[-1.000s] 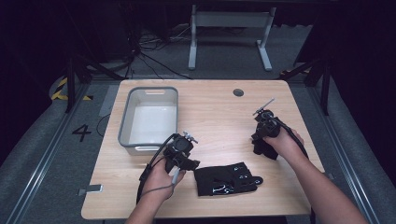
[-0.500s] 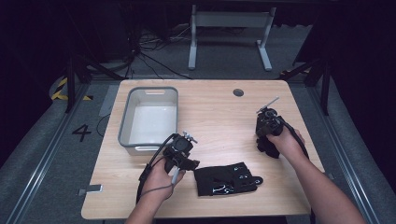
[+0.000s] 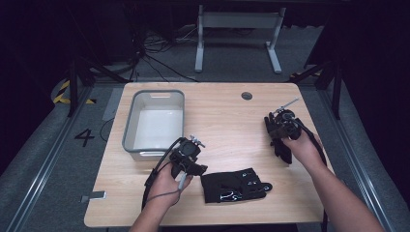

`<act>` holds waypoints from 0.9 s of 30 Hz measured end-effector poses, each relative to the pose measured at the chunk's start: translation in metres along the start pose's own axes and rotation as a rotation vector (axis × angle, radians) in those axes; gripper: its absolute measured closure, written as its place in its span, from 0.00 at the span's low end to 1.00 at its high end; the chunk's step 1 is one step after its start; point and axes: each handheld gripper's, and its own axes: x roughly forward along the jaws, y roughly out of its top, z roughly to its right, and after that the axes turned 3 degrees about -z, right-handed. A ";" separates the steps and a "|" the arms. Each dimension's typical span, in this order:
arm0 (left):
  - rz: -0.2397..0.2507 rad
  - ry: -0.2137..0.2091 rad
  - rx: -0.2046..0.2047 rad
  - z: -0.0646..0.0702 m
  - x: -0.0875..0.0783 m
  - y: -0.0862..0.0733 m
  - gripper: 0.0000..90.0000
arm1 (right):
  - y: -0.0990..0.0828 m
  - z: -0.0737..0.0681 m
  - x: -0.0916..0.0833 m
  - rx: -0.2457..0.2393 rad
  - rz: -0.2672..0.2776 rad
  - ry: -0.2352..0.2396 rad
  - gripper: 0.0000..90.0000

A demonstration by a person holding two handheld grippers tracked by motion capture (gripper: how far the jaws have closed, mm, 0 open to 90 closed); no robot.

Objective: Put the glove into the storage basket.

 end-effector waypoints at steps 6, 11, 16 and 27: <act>-0.003 -0.005 0.017 0.003 0.003 0.005 0.56 | -0.010 -0.009 -0.035 -0.015 0.103 0.045 0.97; -0.012 -0.010 0.027 0.005 0.007 0.009 0.56 | -0.018 -0.022 -0.051 -0.035 0.156 0.097 0.96; -0.019 -0.016 0.038 0.006 0.010 0.012 0.56 | -0.027 -0.031 -0.056 -0.043 0.185 0.176 0.96; -0.020 -0.022 0.051 0.008 0.013 0.017 0.56 | -0.042 -0.036 -0.054 -0.049 0.225 0.254 0.96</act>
